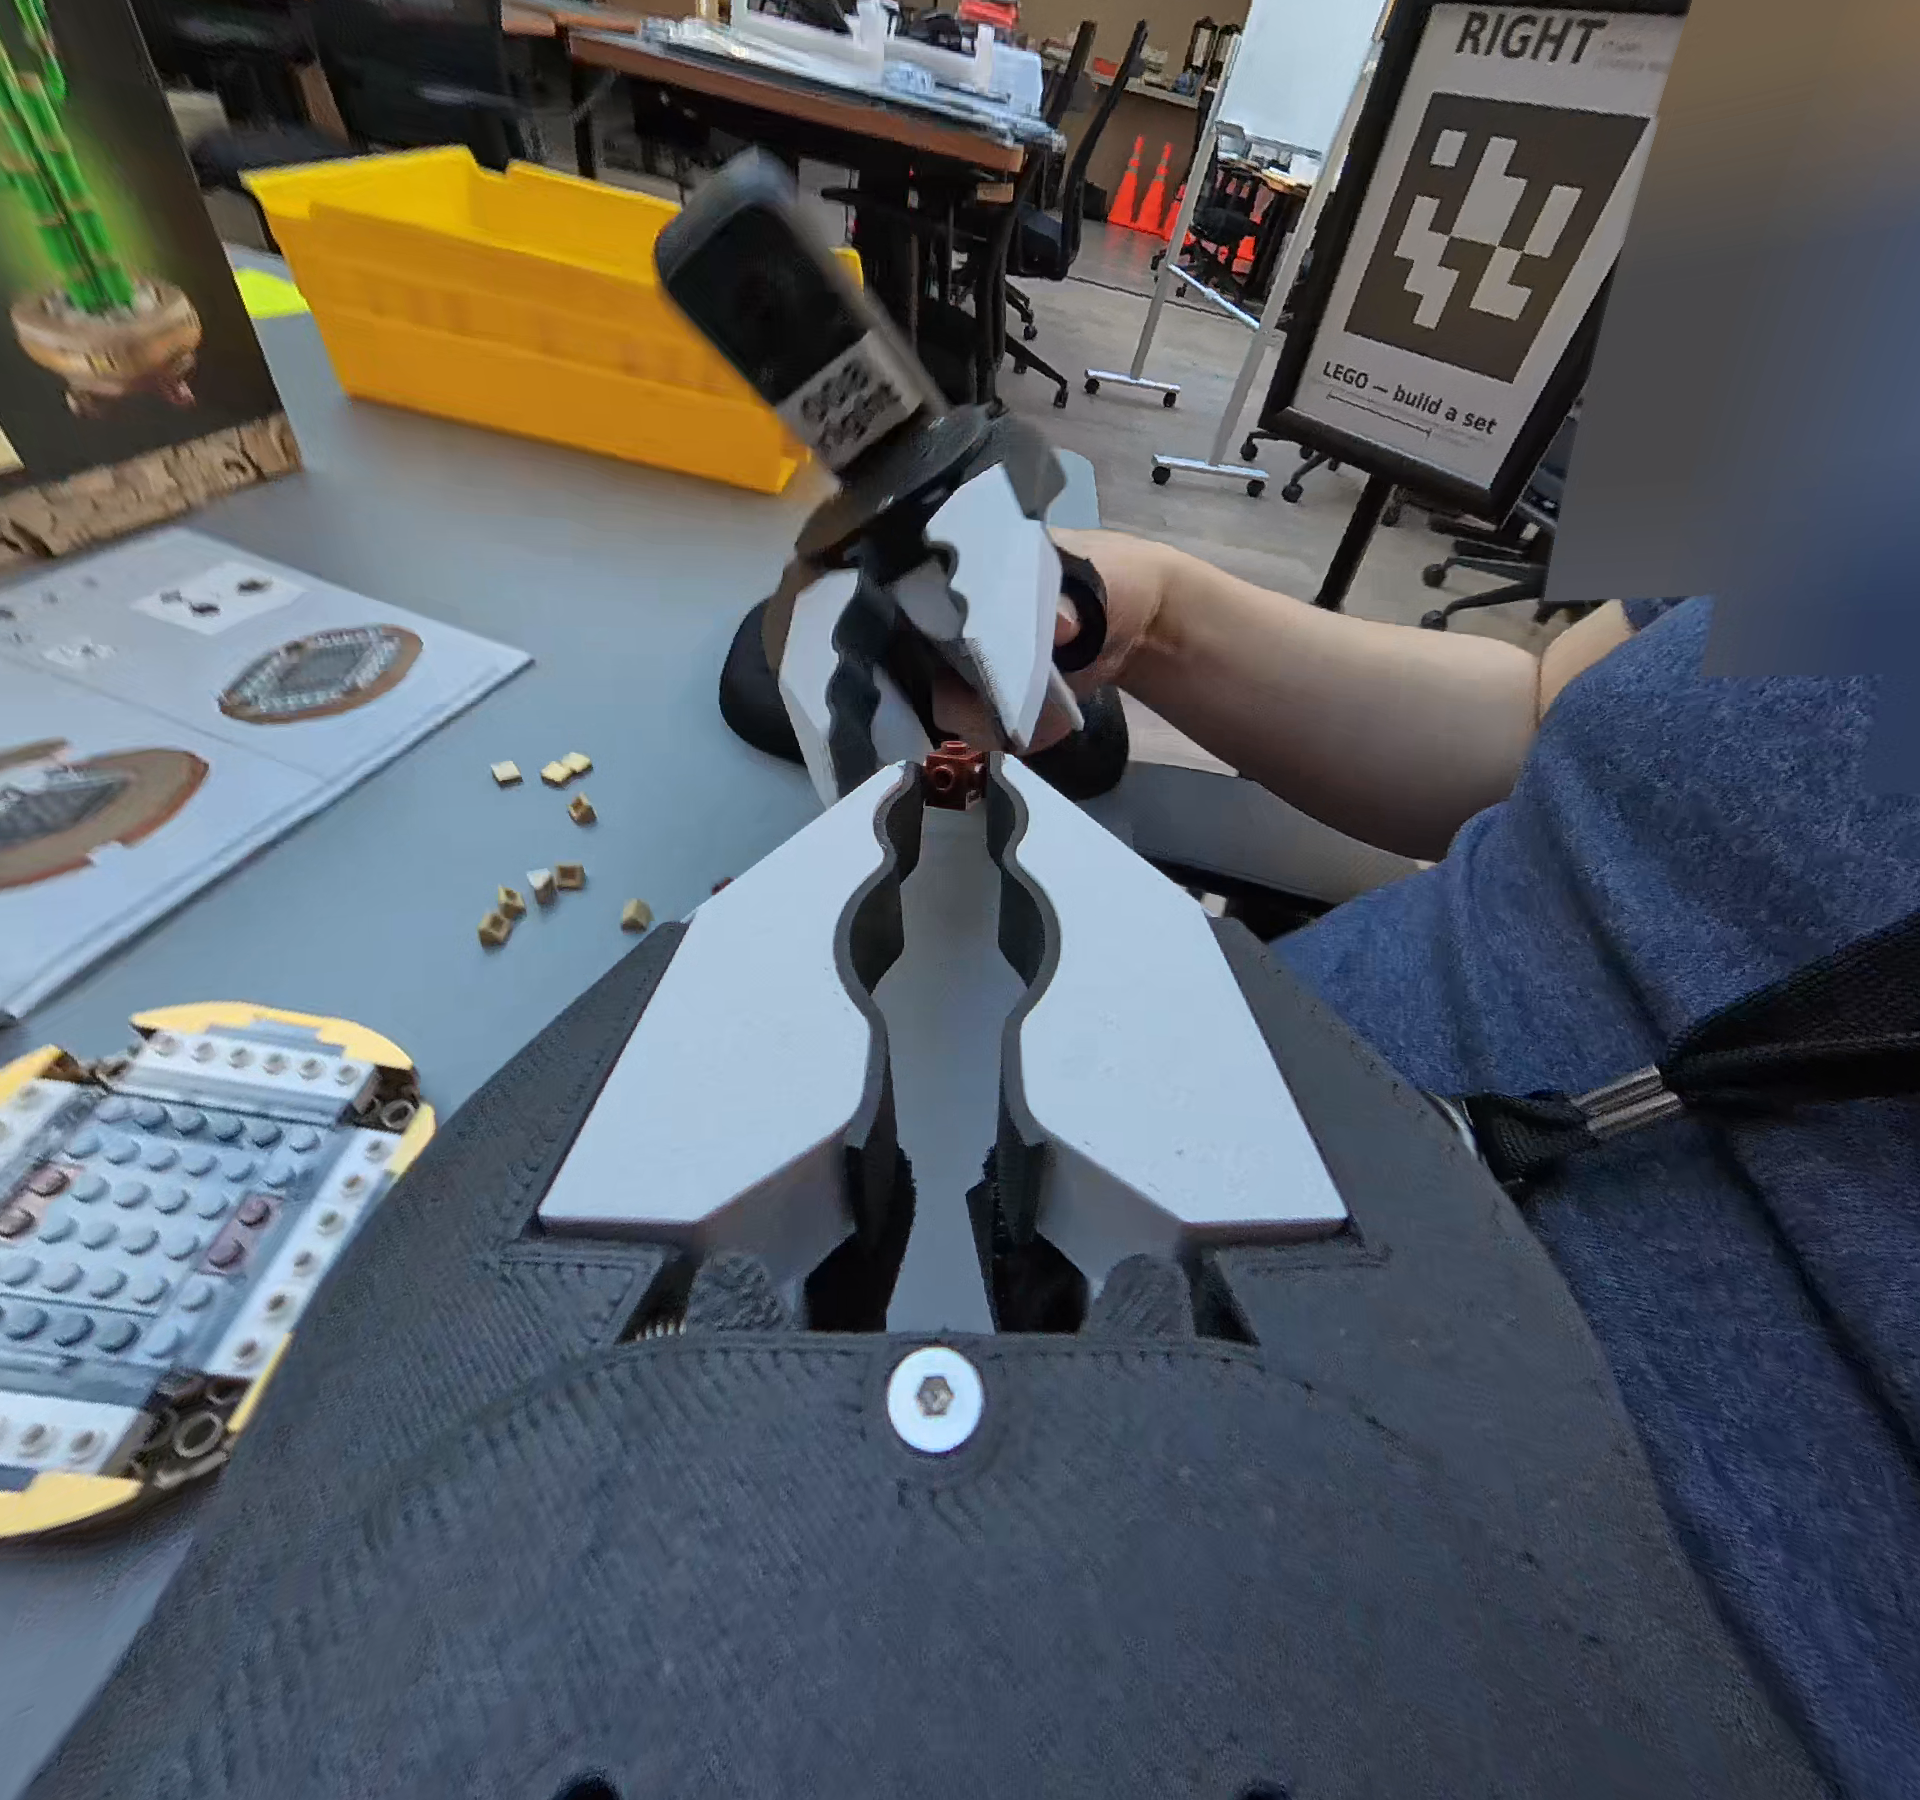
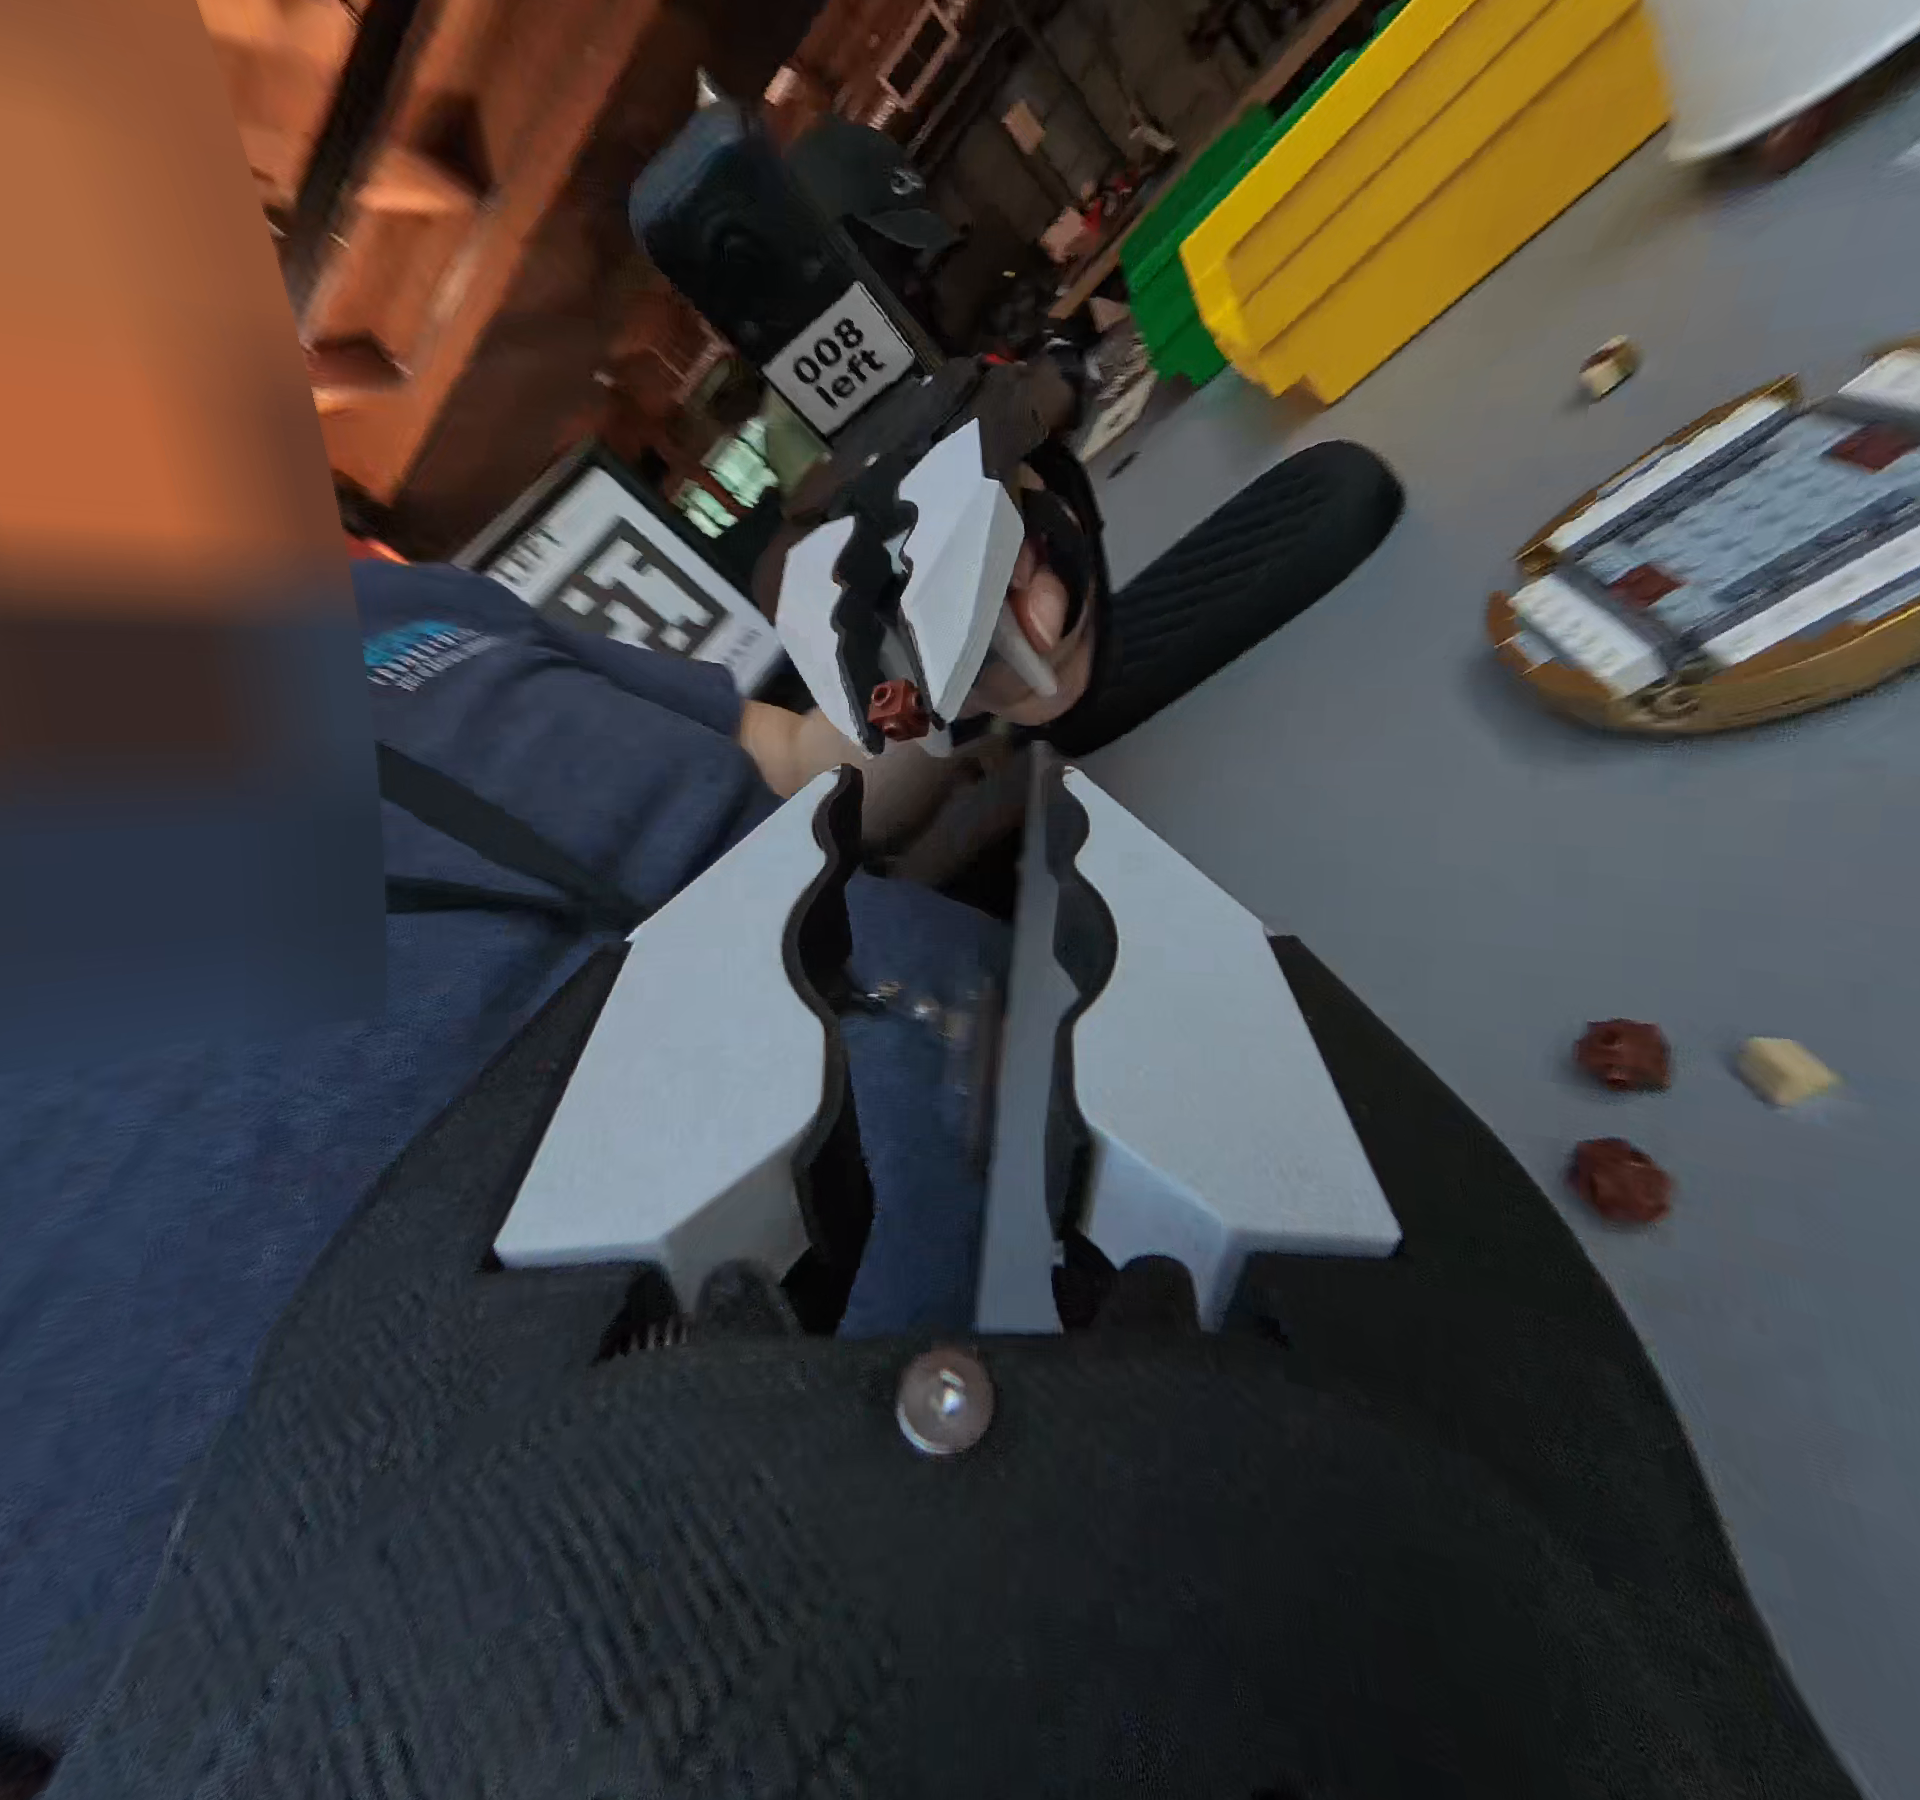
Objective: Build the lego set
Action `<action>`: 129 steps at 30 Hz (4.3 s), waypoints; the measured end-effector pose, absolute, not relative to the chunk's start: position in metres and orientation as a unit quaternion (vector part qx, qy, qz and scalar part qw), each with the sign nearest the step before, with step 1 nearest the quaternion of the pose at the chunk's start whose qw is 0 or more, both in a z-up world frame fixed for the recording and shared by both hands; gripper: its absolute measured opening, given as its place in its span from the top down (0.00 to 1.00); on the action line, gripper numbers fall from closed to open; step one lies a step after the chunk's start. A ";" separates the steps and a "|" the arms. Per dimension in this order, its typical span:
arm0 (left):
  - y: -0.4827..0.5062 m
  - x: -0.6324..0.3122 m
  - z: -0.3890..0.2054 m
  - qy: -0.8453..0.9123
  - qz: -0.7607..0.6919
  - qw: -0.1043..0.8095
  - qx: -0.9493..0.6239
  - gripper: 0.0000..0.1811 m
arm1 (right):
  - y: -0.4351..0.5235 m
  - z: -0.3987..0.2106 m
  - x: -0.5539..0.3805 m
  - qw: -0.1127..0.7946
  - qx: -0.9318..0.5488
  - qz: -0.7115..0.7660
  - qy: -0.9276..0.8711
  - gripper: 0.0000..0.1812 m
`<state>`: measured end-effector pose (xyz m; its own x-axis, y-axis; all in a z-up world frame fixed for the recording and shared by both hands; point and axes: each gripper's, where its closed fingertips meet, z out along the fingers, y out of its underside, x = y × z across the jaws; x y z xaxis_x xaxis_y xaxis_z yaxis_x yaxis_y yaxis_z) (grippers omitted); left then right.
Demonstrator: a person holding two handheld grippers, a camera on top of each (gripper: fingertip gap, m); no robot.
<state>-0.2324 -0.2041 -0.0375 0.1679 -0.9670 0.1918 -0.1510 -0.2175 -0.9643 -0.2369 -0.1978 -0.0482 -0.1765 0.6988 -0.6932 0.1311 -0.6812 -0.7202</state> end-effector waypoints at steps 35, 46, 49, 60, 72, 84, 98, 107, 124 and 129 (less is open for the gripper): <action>-0.190 -0.253 -0.035 0.227 -0.686 0.248 -0.646 0.89 | -0.192 -0.034 -0.255 0.613 -0.491 0.240 -0.571 0.94; -0.201 -0.249 -0.032 0.213 -0.735 0.194 -0.614 0.92 | -0.198 -0.030 -0.254 0.610 -0.480 0.266 -0.571 0.94; -0.202 -0.247 -0.037 0.220 -0.726 0.193 -0.622 0.93 | -0.199 -0.031 -0.255 0.610 -0.479 0.266 -0.573 0.94; -0.204 -0.247 -0.041 0.230 -0.715 0.210 -0.626 0.97 | -0.199 -0.038 -0.257 0.604 -0.485 0.265 -0.575 0.94; -0.205 -0.247 -0.047 0.225 -0.713 0.207 -0.631 0.97 | -0.201 -0.044 -0.257 0.595 -0.490 0.295 -0.564 0.92; -0.198 -0.261 -0.062 0.224 -0.686 0.229 -0.654 0.97 | -0.163 -0.053 -0.222 0.566 -0.559 0.293 -0.531 0.90; -0.201 -0.264 -0.063 0.298 -0.628 0.275 -0.664 0.97 | -0.073 -0.129 -0.140 0.323 -0.723 0.222 -0.569 0.88; -0.200 -0.265 -0.061 0.304 -0.626 0.284 -0.659 0.97 | -0.062 -0.153 -0.140 0.283 -0.709 0.183 -0.620 0.91; -0.203 -0.265 -0.062 0.303 -0.629 0.289 -0.655 0.97 | -0.059 -0.160 -0.147 0.263 -0.722 0.205 -0.606 0.96; -0.202 -0.264 -0.064 0.305 -0.620 0.298 -0.659 0.97 | -0.062 -0.154 -0.150 0.269 -0.725 0.204 -0.600 0.96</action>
<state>-0.2637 -0.2016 -0.0642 0.0455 -0.7714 0.6348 -0.0335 -0.6362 -0.7708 -0.1503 -0.0619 -0.1535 0.1964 0.9802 0.0270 0.7603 -0.1348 -0.6355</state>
